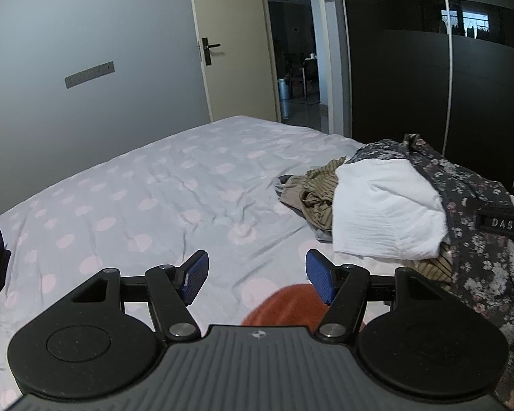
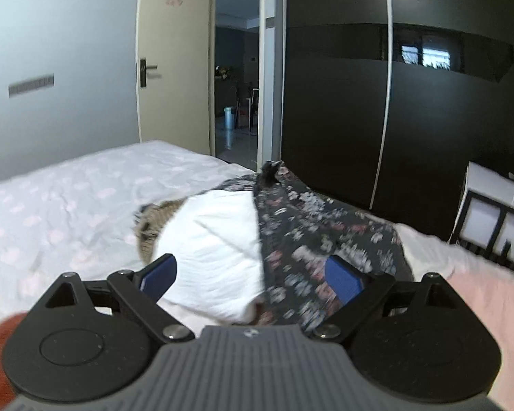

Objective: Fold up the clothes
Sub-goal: 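Grasp the dark floral trousers with the right gripper and lift them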

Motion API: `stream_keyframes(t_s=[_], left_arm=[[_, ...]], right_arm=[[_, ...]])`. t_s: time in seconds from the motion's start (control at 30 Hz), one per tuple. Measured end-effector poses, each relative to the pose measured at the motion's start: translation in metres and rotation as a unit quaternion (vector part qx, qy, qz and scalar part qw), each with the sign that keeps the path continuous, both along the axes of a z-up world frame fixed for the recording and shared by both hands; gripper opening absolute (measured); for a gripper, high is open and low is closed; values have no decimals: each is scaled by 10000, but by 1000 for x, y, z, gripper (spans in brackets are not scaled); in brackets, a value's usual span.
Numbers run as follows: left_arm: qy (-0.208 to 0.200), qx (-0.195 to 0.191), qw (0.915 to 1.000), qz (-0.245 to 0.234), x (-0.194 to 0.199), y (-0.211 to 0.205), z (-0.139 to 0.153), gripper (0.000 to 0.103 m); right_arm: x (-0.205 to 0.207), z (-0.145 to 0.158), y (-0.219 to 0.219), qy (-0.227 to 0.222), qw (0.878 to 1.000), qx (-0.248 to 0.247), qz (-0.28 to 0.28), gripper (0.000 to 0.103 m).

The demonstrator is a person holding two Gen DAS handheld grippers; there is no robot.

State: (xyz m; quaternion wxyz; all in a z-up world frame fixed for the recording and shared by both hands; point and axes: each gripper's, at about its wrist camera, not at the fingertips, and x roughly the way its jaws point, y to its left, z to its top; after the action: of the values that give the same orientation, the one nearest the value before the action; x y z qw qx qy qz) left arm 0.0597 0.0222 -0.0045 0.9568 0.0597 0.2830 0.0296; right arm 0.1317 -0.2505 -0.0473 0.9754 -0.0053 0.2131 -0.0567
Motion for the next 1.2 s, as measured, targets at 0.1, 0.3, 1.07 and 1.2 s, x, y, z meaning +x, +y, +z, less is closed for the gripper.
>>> stream_keyframes(t_s=[0.1,0.3,1.07,1.2], left_arm=[[107,2,9999,95,17,8,-2,75],[298,-1,9992,249,50,26,-9,75],[1098,-99,9908,788,116,81,-50,75],[1072,-112,9895,958,115,98,-44,75]], right_arm=[[34,-4,-18,55,9996,-262,-34,93],[110,-14,-51,386,9972,-608,-180,83],[320,-44,-106,1650,9814,-227,-953,11],[316,-10,-93,1287,9863,-420,-941,3]])
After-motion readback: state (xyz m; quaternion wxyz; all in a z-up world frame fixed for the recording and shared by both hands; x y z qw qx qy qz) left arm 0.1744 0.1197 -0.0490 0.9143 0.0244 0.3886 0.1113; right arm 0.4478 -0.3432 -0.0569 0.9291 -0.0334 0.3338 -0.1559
